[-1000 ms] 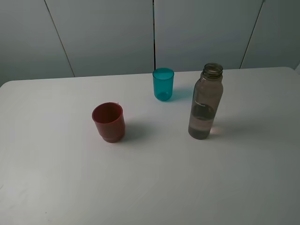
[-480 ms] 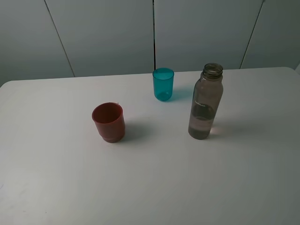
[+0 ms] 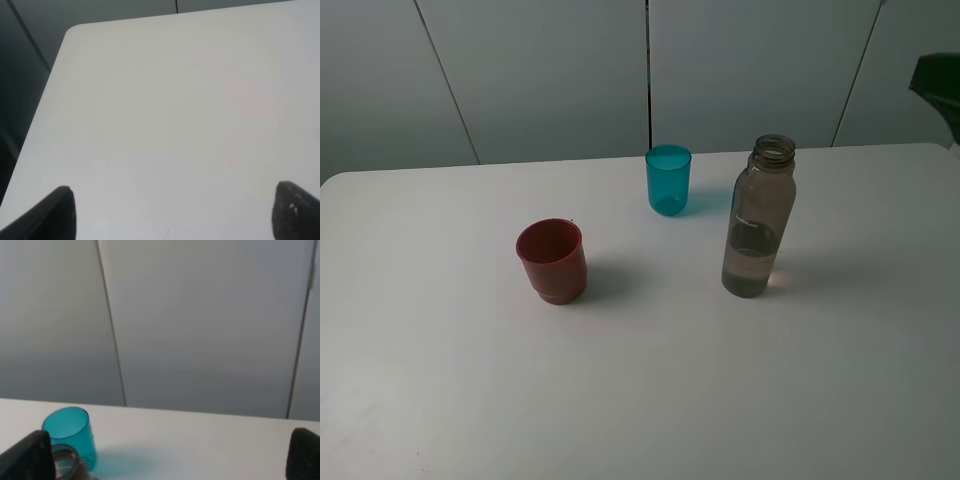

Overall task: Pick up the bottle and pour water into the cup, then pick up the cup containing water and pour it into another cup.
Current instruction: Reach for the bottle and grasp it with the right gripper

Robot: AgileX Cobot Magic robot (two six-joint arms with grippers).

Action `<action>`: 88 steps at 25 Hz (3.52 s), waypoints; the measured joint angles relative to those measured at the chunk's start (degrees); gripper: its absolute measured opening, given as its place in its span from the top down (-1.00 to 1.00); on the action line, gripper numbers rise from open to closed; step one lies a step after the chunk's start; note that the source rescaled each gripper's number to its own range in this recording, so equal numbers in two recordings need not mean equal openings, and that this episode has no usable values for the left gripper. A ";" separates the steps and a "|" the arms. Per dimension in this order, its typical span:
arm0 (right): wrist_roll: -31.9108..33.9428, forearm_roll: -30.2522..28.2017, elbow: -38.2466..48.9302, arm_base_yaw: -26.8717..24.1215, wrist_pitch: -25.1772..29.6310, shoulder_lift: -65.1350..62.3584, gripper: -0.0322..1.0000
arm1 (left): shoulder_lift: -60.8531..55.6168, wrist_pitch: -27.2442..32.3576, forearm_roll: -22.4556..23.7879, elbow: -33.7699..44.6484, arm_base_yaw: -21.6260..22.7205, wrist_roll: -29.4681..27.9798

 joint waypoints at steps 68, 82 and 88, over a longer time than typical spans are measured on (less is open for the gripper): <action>8.82 -15.06 8.02 10.14 -66.77 62.43 -1.00 | 0.00 0.00 0.00 0.00 0.00 0.10; 8.61 -17.03 2.47 10.14 -66.77 69.18 -1.00 | 0.00 0.00 0.00 0.00 0.00 0.10; 8.92 -16.56 2.11 10.14 -66.77 69.31 -1.00 | 0.00 0.00 0.00 0.00 0.00 0.40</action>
